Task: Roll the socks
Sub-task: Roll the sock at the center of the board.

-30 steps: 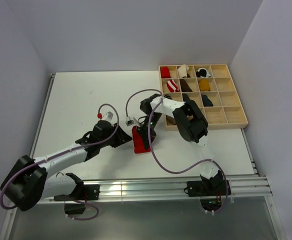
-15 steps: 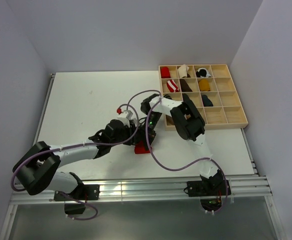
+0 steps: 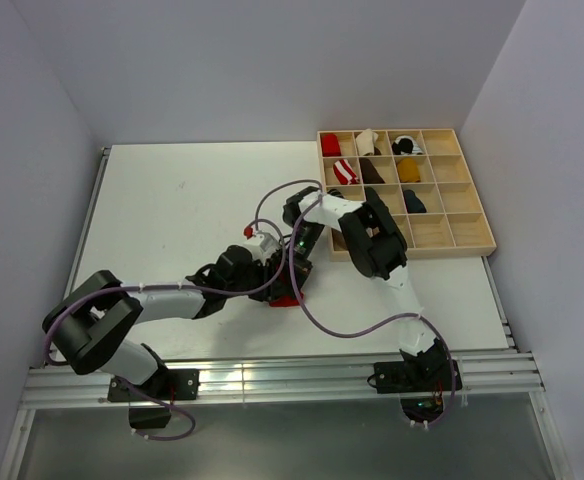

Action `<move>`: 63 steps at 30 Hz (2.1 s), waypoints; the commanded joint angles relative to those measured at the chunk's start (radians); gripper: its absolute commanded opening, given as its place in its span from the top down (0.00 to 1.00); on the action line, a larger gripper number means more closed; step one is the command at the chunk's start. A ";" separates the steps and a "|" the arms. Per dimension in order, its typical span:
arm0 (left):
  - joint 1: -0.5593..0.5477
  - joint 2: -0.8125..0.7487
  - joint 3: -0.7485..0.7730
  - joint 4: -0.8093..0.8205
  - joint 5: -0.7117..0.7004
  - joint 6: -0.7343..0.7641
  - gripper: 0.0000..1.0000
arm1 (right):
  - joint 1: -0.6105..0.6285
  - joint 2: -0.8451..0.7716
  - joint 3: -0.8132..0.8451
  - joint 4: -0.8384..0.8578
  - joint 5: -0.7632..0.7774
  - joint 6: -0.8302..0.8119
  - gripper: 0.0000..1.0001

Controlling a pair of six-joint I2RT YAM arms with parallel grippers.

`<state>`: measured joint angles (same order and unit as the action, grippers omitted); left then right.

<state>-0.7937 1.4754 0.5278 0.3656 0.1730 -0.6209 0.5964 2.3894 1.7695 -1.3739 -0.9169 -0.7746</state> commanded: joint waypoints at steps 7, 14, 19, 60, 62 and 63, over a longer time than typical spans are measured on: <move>-0.004 0.006 -0.026 0.049 0.056 0.003 0.61 | -0.035 0.033 0.016 0.018 0.030 0.015 0.87; -0.004 0.052 0.009 -0.019 0.072 -0.025 0.71 | -0.040 0.016 -0.013 0.068 0.042 0.051 0.86; -0.004 0.106 0.070 -0.103 0.092 -0.059 0.88 | -0.040 -0.018 -0.045 0.116 0.062 0.075 0.80; 0.197 0.381 0.305 -0.667 0.318 -0.122 1.00 | -0.144 -0.607 -0.528 0.735 0.289 0.245 0.46; 0.198 0.382 0.371 -0.761 0.315 -0.091 1.00 | -0.147 -0.685 -0.591 0.814 0.311 0.227 0.46; 0.200 0.393 0.391 -0.792 0.316 -0.082 1.00 | -0.148 -0.708 -0.645 0.834 0.323 0.204 0.46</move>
<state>-0.5919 1.8149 0.8936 -0.1390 0.5854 -0.8078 0.4580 1.7885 1.1976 -0.6720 -0.6422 -0.5007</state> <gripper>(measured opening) 0.027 0.541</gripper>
